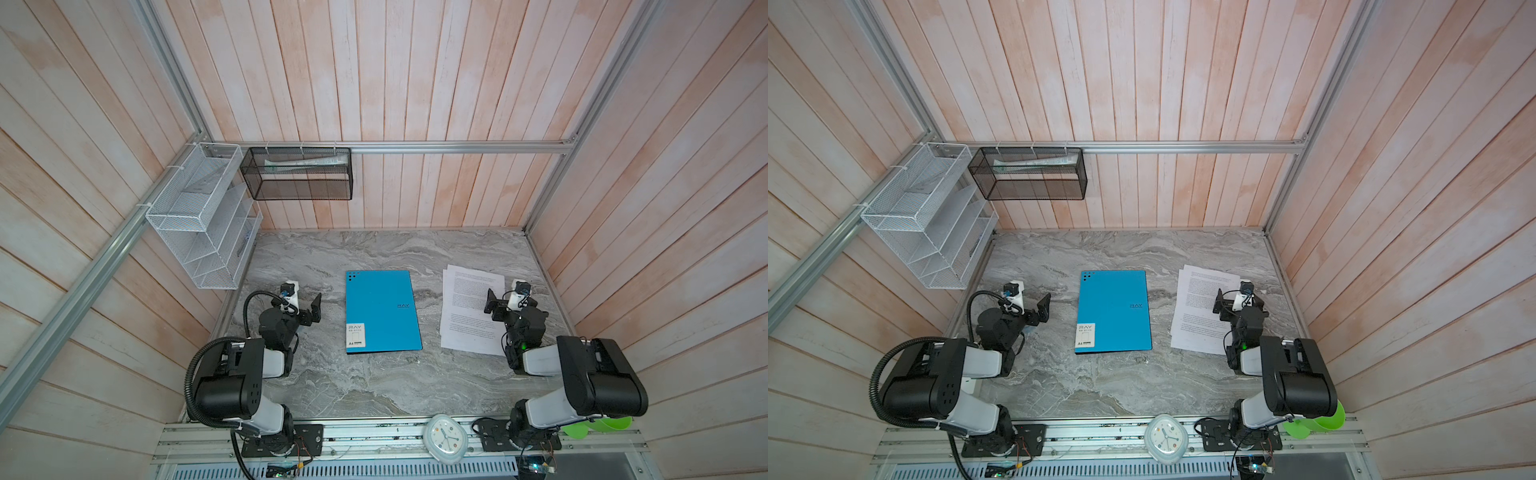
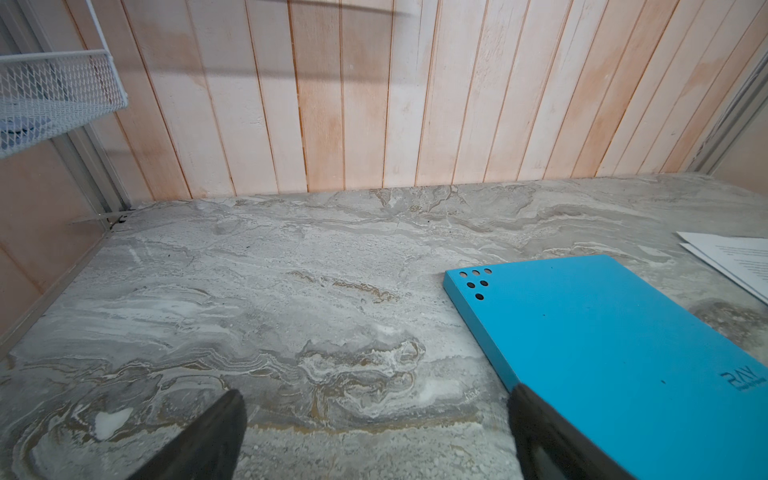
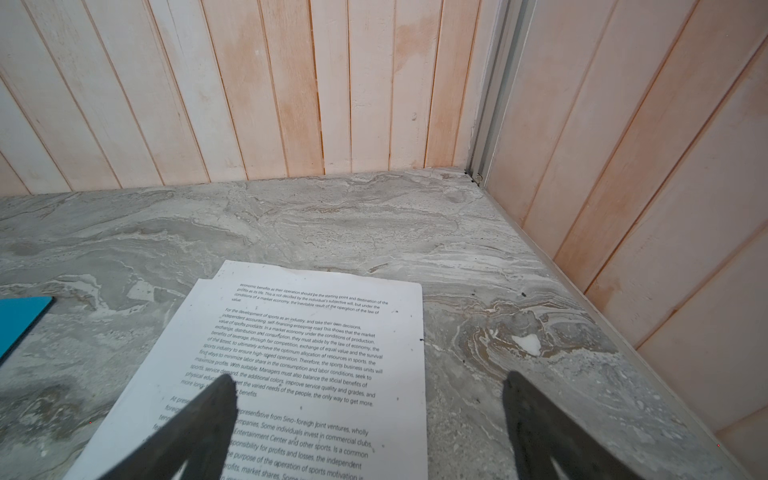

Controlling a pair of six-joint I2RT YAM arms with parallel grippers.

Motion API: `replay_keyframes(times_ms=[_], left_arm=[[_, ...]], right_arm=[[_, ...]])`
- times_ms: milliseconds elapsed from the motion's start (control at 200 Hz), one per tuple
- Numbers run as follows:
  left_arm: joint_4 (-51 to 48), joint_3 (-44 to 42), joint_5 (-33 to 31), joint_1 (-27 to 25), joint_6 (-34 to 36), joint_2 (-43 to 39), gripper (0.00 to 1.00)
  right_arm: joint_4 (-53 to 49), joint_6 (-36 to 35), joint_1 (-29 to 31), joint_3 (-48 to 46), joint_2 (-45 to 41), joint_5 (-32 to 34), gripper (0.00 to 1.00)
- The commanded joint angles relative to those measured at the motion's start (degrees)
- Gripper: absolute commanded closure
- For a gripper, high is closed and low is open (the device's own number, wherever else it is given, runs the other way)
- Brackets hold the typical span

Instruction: Put the files into the folder

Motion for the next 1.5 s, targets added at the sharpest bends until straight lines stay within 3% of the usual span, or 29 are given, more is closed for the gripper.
replay_keyframes(times_ms=[0, 360, 450, 515, 600, 730, 825, 880, 910, 956, 991, 1106, 1156, 1221, 1366, 1496], left_arm=[[1.8, 1.0, -0.5, -0.1, 0.2, 0.4, 0.0], [1.9, 0.8, -0.6, -0.2, 0.2, 0.4, 0.0], [1.3, 1.2, -1.8, -0.3, 0.1, -0.3, 0.0], [-6.7, 4.6, -2.5, -0.5, 0.1, -2.4, 0.0], [-23.8, 11.7, -1.4, -0.7, 0.6, -5.1, 0.0], [-41.5, 19.3, -0.9, -0.8, 1.1, -7.6, 0.0], [-56.1, 25.5, -0.4, -1.0, 2.4, -10.5, 0.0], [-66.4, 30.4, 1.1, -1.4, 3.6, -11.8, 0.0], [-72.1, 33.3, 2.0, -1.7, 4.5, -12.3, 0.0], [-80.7, 38.0, 4.3, -2.0, 5.6, -12.5, 0.0], [-87.4, 41.5, 6.5, -2.1, 6.2, -12.3, 0.0], [-101.0, 50.0, 12.4, -3.4, 5.5, -10.8, 0.0], [-104.4, 52.2, 12.7, -4.8, 4.2, -9.7, 0.0], [-106.7, 53.2, 11.7, -6.9, 1.5, -8.9, 0.0], [-103.5, 49.7, 11.6, -10.7, -5.0, -9.1, 0.0], [-102.6, 46.3, 11.6, -14.6, -5.1, -9.2, 0.0]], right_arm=[[0.9, -0.3, 0.3, 1.1, 0.7, 0.7, 0.02], [0.8, -0.3, 0.1, 1.1, 0.7, 0.8, 0.02], [1.9, 1.8, 0.2, 0.6, 0.0, 4.7, 0.02], [1.7, 1.9, 0.3, 0.9, -2.0, 6.3, 0.02], [-9.1, 0.7, 1.5, 3.3, -8.4, 8.1, 0.02], [-21.3, 3.6, 3.5, 6.7, -16.5, 12.2, 0.02], [-32.4, 10.5, 5.9, 10.8, -21.1, 15.8, 0.02], [-43.2, 21.9, 6.7, 15.3, -23.4, 18.2, 0.02], [-49.6, 25.4, 6.3, 18.2, -24.8, 15.0, 0.02], [-57.6, 22.5, 4.6, 23.0, -26.6, -0.8, 0.02], [-62.2, 24.0, 4.5, 24.7, -27.9, -5.4, 0.02], [-54.2, 35.6, 4.8, 16.8, -34.0, -15.8, 0.02], [-54.4, 39.5, 5.3, 15.1, -36.0, -18.0, 0.02], [-60.2, 39.7, 6.9, 15.9, -37.4, -18.9, 0.02], [-71.9, 38.8, 12.6, 16.5, -40.2, -18.6, 0.02], [-77.8, 40.3, 18.8, 16.1, -40.8, -19.4, 0.02]])
